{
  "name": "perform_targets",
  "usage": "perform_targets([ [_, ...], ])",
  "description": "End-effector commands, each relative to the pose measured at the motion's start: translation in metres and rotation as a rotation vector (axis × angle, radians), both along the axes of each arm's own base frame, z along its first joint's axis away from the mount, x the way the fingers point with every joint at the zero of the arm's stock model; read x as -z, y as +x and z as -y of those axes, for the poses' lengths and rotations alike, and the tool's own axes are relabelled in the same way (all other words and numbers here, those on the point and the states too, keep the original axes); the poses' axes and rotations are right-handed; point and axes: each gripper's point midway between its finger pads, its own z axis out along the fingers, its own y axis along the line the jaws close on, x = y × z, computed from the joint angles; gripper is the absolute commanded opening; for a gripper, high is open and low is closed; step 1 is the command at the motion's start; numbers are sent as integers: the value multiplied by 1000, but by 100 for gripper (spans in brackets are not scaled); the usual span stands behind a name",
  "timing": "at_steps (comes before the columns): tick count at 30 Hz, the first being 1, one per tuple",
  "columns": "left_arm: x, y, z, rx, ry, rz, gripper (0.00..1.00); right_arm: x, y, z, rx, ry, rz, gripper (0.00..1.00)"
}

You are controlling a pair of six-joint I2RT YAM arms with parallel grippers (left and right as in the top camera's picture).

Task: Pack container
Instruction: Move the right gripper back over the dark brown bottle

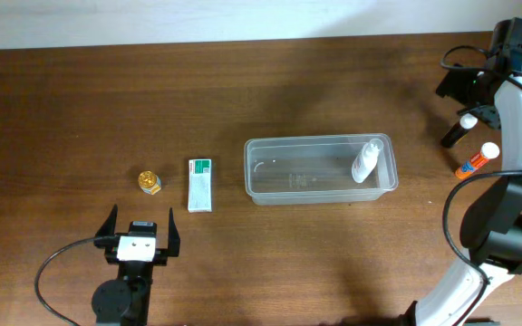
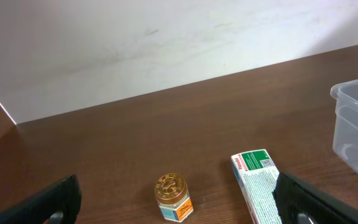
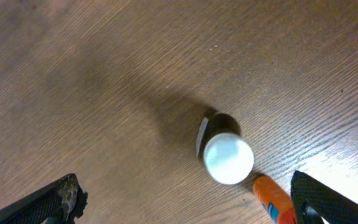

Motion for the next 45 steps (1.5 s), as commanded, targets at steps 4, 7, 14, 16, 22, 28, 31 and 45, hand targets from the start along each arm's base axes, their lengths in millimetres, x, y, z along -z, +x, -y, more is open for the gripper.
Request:
perform_targets([
  [4, 1, 0, 1, 11, 8, 0, 99, 22, -1, 14, 51, 28, -29, 97],
  [7, 1, 0, 1, 11, 8, 0, 99, 32, 0, 14, 51, 36, -44, 96],
  [14, 1, 0, 1, 11, 7, 0, 99, 51, 3, 16, 52, 47, -66, 89],
  [16, 1, 0, 1, 11, 8, 0, 99, 52, 5, 16, 51, 47, -62, 84],
  [22, 1, 0, 1, 11, 8, 0, 99, 54, 6, 15, 48, 57, -59, 79],
  [28, 1, 0, 1, 11, 8, 0, 99, 54, 7, 15, 53, 56, -53, 79],
  [31, 1, 0, 1, 11, 8, -1, 99, 57, 9, 16, 69, 62, -51, 79],
  [45, 1, 0, 1, 11, 8, 0, 99, 76, 10, 17, 87, 76, -74, 64],
])
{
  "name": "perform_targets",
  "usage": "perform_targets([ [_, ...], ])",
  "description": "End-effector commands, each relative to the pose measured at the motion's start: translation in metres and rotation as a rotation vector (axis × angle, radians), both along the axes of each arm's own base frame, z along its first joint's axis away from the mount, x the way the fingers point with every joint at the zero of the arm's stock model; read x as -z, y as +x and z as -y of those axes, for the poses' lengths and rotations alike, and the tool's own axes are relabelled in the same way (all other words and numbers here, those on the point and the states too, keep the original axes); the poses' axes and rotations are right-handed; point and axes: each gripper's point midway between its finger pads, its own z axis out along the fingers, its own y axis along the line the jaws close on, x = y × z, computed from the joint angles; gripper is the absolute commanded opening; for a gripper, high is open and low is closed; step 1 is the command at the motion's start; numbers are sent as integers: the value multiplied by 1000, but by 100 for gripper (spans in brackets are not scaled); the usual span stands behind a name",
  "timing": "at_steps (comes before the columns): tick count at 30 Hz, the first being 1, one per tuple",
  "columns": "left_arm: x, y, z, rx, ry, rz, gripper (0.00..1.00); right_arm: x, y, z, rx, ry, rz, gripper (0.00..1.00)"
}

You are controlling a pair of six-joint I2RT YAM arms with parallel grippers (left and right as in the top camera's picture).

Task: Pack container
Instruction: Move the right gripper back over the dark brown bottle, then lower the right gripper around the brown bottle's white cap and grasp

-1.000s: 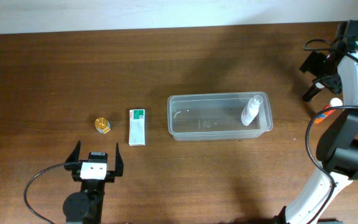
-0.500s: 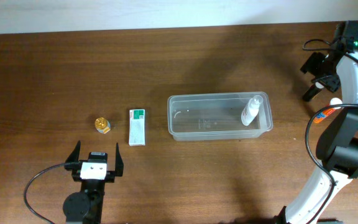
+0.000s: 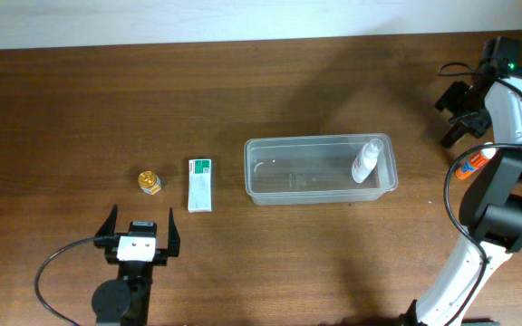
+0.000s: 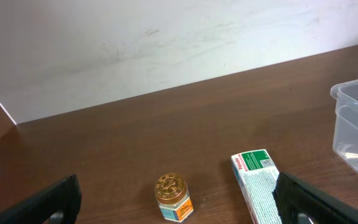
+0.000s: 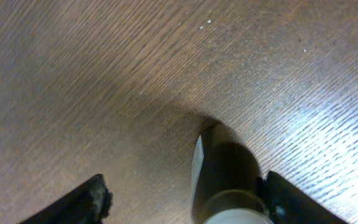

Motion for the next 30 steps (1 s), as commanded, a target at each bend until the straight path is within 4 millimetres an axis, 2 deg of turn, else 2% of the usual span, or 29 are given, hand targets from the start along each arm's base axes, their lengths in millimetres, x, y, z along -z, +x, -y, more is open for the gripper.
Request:
perform_targets([
  [1, 1, 0, 1, 11, 8, 0, 99, 3, 1, 3, 15, 5, 3, 61],
  [4, 1, 0, 1, 11, 8, 0, 99, 3, 1, 3, 15, 5, 3, 52],
  [12, 1, 0, 1, 11, 8, 0, 99, 1, 0, 2, 13, 10, -1, 36],
  [17, 1, 0, 1, 11, 8, 0, 100, -17, -2, 1, 6, 11, -6, 35],
  [26, 1, 0, 1, 11, 8, 0, 99, -80, -1, -13, -82, 46, 55, 32],
  [30, 1, 0, 1, 11, 8, 0, 99, -80, -11, -5, -61, 15, 20, 36],
])
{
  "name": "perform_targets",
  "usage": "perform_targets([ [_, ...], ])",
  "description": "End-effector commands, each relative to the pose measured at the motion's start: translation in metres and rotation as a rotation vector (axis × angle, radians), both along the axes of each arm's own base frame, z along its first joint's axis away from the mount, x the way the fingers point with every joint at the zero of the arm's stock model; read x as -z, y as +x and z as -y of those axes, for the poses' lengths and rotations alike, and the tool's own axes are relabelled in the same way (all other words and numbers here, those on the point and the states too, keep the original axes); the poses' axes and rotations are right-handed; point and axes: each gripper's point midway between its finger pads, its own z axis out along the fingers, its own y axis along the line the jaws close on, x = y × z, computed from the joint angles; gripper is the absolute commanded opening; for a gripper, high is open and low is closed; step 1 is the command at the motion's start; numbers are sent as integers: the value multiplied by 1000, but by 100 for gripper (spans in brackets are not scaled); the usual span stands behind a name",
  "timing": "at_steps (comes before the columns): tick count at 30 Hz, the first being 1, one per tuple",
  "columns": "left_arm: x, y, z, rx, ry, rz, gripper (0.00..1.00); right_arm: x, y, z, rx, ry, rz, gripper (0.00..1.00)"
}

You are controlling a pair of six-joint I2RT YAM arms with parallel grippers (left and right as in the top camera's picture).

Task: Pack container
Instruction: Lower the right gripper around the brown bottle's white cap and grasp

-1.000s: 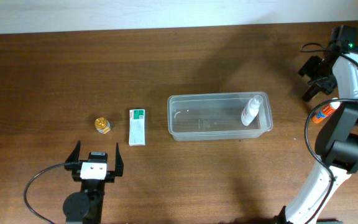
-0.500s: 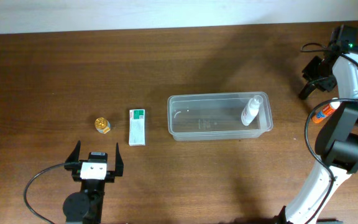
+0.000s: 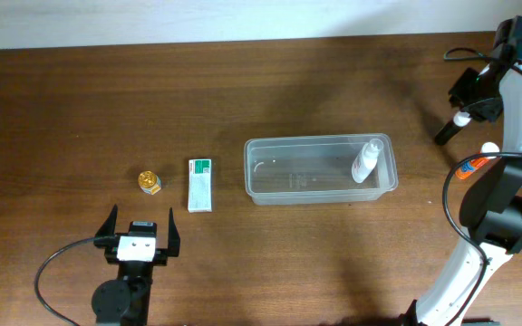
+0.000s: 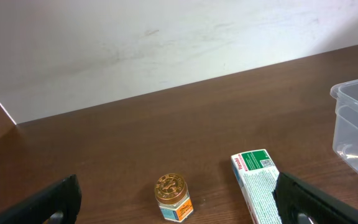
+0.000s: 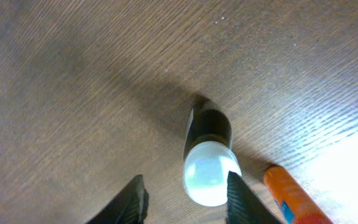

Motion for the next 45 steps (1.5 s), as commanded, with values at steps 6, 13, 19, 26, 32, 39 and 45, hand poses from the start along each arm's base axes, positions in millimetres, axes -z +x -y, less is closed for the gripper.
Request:
perform_targets([
  [6, 1, 0, 1, 11, 8, 0, 99, -2, -16, 20, 87, -43, -26, 37],
  [13, 1, 0, 1, 11, 8, 0, 99, 16, -21, 29, 124, -26, -40, 37],
  [19, 1, 0, 1, 11, 8, 0, 99, 34, -12, 21, 50, 9, -34, 38],
  [26, 1, 0, 1, 11, 8, -1, 99, 34, -5, 17, 26, 5, -16, 37],
  [32, 1, 0, 1, 11, 8, 0, 99, 34, -5, 16, 25, 10, -15, 37],
  [39, 1, 0, 1, 11, 7, 0, 99, 32, -3, 10, 14, 46, 3, 38],
  [45, 1, 0, 1, 11, 7, 0, 99, 29, -2, 10, 10, 48, 6, 38],
])
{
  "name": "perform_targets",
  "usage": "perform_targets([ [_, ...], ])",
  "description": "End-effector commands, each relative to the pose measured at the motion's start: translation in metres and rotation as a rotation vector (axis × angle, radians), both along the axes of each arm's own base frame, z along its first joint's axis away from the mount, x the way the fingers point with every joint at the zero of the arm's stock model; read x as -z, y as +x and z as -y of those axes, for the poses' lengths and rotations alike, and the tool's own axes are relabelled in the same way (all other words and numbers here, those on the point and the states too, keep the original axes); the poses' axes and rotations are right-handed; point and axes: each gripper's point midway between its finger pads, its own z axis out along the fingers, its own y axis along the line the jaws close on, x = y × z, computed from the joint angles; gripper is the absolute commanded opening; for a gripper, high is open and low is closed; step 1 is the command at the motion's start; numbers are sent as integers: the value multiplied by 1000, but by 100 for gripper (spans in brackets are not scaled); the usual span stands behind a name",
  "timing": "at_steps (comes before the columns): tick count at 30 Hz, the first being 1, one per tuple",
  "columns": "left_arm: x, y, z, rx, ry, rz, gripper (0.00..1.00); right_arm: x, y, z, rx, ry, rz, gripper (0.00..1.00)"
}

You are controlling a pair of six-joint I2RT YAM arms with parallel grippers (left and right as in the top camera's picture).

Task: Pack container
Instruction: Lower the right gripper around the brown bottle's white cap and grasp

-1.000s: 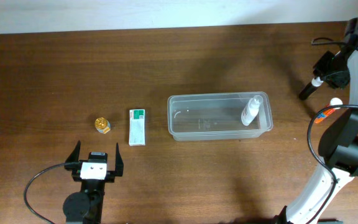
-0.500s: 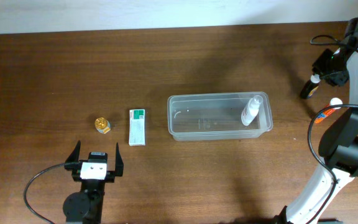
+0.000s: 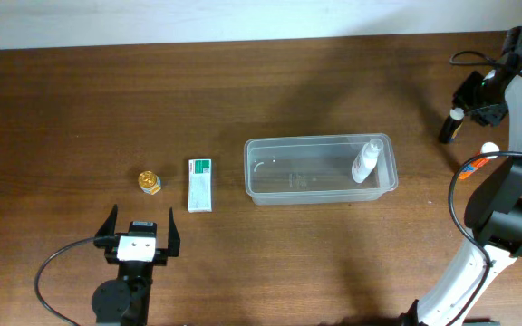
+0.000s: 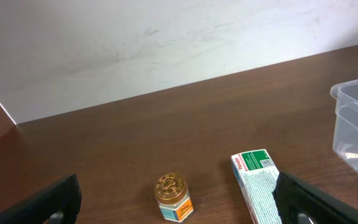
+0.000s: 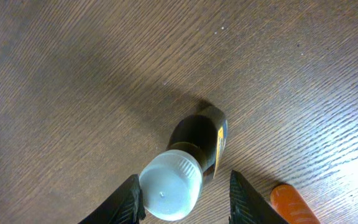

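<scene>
A clear plastic container sits mid-table with a white bottle lying inside it. To its left are a green-and-white box and a small gold-lidded jar. A dark bottle with a white cap leans at the far right edge. My right gripper straddles its cap with jaws narrowed. The cap rests against the left finger, with a gap to the other. My left gripper is open near the front edge, behind the jar.
An orange tube lies on the table just beside the dark bottle. A pale wall runs behind the table's far edge.
The dark bottle has tipped: its cap was against my right gripper's right finger and now leans against the left finger. The jaw width looks the same. The left arm is unmoved.
My right gripper was wide open above the upright dark bottle. It was then lower and closer around the bottle, still wide. Later its jaws had narrowed about the cap, and now the bottle leans between them. The left arm, box and jar never moved.
</scene>
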Motion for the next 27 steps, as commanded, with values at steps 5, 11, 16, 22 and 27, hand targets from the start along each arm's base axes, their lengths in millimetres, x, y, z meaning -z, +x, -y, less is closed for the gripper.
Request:
perform_targets([
  [5, 1, 0, 1, 11, 7, 0, 99, 4, -5, -3, -18, 4, -20, 38],
  [11, 1, 0, 1, 11, 8, 0, 99, -6, -7, -2, -38, -14, -9, 38],
  [16, 1, 0, 1, 11, 8, -1, 99, -5, -13, 4, -27, -47, -40, 38],
  [22, 1, 0, 1, 11, 8, 0, 99, -5, -15, 9, -18, -74, -53, 38],
  [27, 1, 0, 1, 11, 8, 0, 100, -5, -16, 13, -11, -99, -60, 38],
])
